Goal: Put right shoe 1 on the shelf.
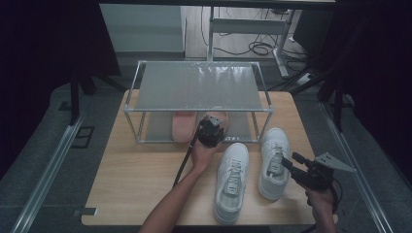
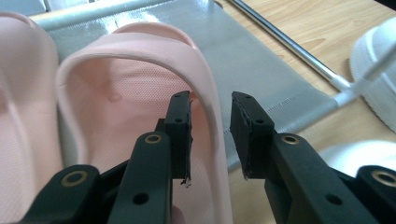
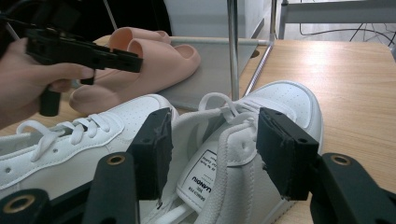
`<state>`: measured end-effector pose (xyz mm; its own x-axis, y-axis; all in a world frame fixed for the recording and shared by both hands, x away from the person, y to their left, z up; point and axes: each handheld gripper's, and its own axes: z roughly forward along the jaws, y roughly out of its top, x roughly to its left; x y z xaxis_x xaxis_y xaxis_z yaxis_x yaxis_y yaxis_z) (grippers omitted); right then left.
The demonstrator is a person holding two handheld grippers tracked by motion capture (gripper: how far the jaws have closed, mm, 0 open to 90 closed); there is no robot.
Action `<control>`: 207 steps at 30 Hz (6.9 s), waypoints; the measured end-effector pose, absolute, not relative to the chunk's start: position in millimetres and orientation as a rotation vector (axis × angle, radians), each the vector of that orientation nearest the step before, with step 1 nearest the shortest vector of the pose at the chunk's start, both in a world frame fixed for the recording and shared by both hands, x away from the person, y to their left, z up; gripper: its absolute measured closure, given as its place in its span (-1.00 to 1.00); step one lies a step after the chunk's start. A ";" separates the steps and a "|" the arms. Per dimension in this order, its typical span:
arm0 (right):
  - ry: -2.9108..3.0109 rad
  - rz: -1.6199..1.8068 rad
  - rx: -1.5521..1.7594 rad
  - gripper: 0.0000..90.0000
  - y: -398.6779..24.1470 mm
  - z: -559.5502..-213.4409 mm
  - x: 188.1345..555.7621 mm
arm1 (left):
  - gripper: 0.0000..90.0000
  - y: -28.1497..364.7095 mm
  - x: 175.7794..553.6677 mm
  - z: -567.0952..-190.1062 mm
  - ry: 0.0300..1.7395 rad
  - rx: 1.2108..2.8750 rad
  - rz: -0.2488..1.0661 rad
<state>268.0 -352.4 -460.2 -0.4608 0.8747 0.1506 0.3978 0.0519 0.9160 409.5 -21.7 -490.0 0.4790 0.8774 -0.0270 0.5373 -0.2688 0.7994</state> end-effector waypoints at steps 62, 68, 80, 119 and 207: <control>1.908 1.410 1.250 0.02 -345.4 -460.7 267.3 | 0.95 -6.5 380.3 -481.8 1.049 1.985 0.476; 1.913 1.407 1.249 0.02 -343.9 -460.9 267.4 | 0.94 16.7 360.3 -481.6 1.022 1.980 0.470; 1.925 1.400 1.252 0.02 -341.0 -462.8 268.6 | 0.95 65.1 333.8 -488.9 1.032 1.955 0.479; 1.934 1.394 1.248 0.02 -339.1 -463.6 269.5 | 0.97 61.7 328.3 -521.1 0.981 2.101 0.474; 1.931 1.393 1.247 0.02 -339.1 -464.0 269.5 | 0.98 36.8 390.6 -527.0 1.136 2.054 0.473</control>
